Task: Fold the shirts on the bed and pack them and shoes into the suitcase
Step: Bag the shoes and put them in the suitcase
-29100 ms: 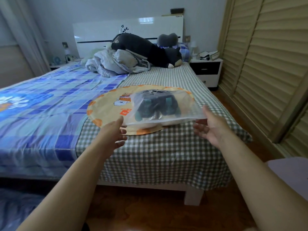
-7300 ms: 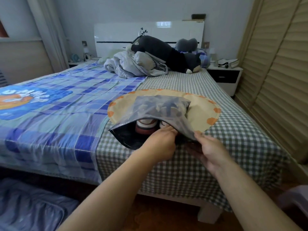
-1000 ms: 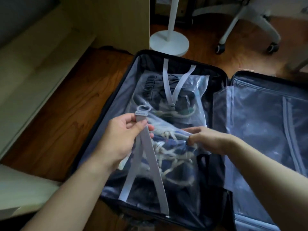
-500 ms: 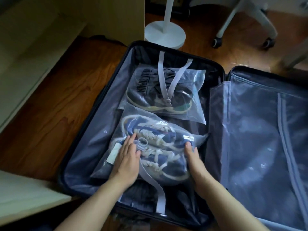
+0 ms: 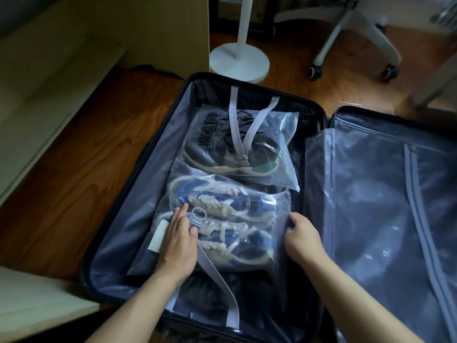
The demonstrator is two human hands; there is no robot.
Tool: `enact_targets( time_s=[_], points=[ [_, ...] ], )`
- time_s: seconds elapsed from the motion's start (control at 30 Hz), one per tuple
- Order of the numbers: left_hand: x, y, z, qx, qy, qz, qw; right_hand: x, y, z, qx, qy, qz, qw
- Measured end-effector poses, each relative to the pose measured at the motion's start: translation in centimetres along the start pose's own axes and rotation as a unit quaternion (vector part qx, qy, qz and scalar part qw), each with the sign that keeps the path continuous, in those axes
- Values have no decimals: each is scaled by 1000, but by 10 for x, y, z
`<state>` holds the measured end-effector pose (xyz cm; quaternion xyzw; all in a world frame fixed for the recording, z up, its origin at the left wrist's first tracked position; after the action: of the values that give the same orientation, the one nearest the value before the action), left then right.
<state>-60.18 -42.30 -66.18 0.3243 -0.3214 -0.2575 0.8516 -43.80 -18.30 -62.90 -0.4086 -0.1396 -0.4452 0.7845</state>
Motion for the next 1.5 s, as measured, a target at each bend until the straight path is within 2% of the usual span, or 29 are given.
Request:
enact_targets(
  time_s=[0.07,0.2,0.27,0.33,0.37,0.4,0.47,0.57,0.67,0.77,0.87,1.03,1.1,1.2,1.23,1.4,1.5],
  points=[
    [1,4,5,26,5,3,1000,-5,-9,18,-34,-13,6,999],
    [10,43,38,73,97,-11,993,-20,-71,69,-40,116,89,988],
    [4,72,51,151,59,-29,986,-52,-107,66,-15,91,106,990],
    [-12,93,55,259,-18,-11,966,-89,-126,46,60,45,104,992],
    [-21,102,58,267,-40,2,963,-104,-129,37,90,38,96,991],
    [-32,108,65,228,-49,5,972,-116,-131,30,98,45,90,990],
    [-48,118,76,172,-54,5,984,-125,-134,23,52,77,76,993],
    [-57,122,74,234,-88,7,968,-127,-144,18,30,112,47,992],
    [-52,117,59,290,-91,23,952,-130,-147,17,4,122,23,992],
    [-45,116,52,360,-76,41,929,-138,-145,20,-57,89,16,994],
    [-43,119,52,416,-67,38,906,-140,-146,18,-146,13,23,989],
    [-37,121,52,460,-58,40,885,-115,-159,31,-281,-151,65,945],
    [-32,120,56,471,-42,31,880,-93,-158,41,-279,-208,78,934],
    [-26,122,62,473,-33,15,881,-50,-138,30,-127,-251,85,956],
    [-23,123,63,473,-35,12,880,-36,-131,22,-120,-268,79,953],
    [-11,132,60,431,-53,-7,901,-28,-143,30,-321,-275,82,903],
    [-12,141,59,341,-58,-26,938,-29,-171,31,-342,-304,86,885]
  ],
)
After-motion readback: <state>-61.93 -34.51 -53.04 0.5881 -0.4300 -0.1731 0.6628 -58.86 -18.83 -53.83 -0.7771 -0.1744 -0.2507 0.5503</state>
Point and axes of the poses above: each hand's wrist, its own x-axis away from the middle knuckle, its own z-axis out of the back of the hand, y = z × x, the point moved 6 cm from there along -x, towards the middle knuckle, and after that the axes turned 14 degrees about -y, right-handed, at the moved point
